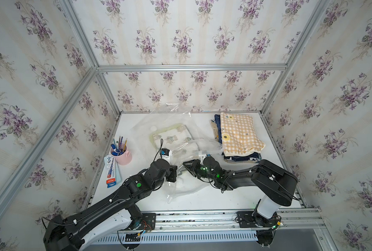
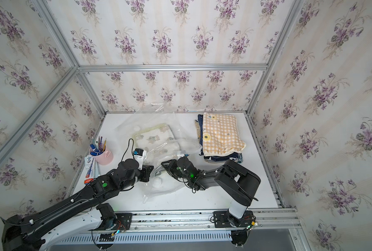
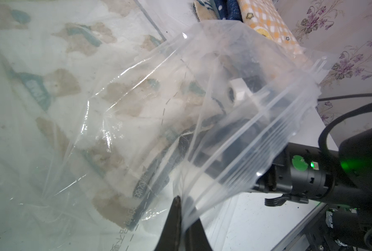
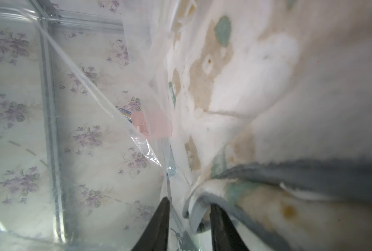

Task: Take the blanket out of the vacuum bag
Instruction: Take out the blanket from the vacuum bag.

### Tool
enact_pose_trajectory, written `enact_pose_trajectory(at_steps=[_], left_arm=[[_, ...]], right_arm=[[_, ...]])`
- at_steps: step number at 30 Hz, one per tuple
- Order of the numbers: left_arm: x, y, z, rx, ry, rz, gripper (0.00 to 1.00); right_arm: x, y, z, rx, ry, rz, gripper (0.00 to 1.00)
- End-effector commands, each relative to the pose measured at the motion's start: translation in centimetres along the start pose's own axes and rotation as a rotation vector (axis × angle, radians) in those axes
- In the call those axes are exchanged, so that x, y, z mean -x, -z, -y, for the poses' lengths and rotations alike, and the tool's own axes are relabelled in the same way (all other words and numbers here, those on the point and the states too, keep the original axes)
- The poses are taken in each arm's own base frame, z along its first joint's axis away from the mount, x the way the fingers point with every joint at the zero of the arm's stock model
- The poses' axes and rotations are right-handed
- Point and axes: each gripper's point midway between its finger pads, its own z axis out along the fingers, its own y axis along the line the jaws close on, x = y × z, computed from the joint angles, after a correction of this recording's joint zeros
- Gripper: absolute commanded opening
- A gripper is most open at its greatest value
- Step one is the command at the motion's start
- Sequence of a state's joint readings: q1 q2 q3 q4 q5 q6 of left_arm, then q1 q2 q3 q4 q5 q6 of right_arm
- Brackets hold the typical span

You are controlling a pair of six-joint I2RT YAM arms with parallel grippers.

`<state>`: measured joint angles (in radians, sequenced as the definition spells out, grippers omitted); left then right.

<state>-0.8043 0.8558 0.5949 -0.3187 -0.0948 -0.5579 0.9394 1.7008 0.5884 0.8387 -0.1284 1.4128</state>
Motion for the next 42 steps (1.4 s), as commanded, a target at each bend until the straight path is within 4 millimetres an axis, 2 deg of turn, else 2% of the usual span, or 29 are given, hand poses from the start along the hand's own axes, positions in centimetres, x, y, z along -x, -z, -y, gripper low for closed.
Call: enact_pose_trajectory(at_steps=[1,12,19,25,42], left_arm=[[0.3,0.1,-0.1,0.008,-0.003,0.013,0.08],[0.1,0.0,-0.3,0.011,-0.002,0.009,0.09],[0.1,-0.2,-0.2,0.010,-0.001,0.009,0.09],[0.1,-0.3,0.0,0.006,0.002,0.002,0.08],[0.0,-0.4,-0.2,0.013,-0.002,0.002,0.08]], right_arm=[[0.0,-0.2,-0.3,-0.002,0.025,-0.004,0.33],[-1.0,0.4,2.1,-0.026,-0.015,-0.043,0.35],[-1.3,0.8,2.3,-0.014,-0.019,-0.047,0.38],[-1.6,-0.3,1.7,0.006,-0.035,-0.073,0.39],[-2.6,-0.8,2.9,-0.029,-0.066,-0.110,0.41]])
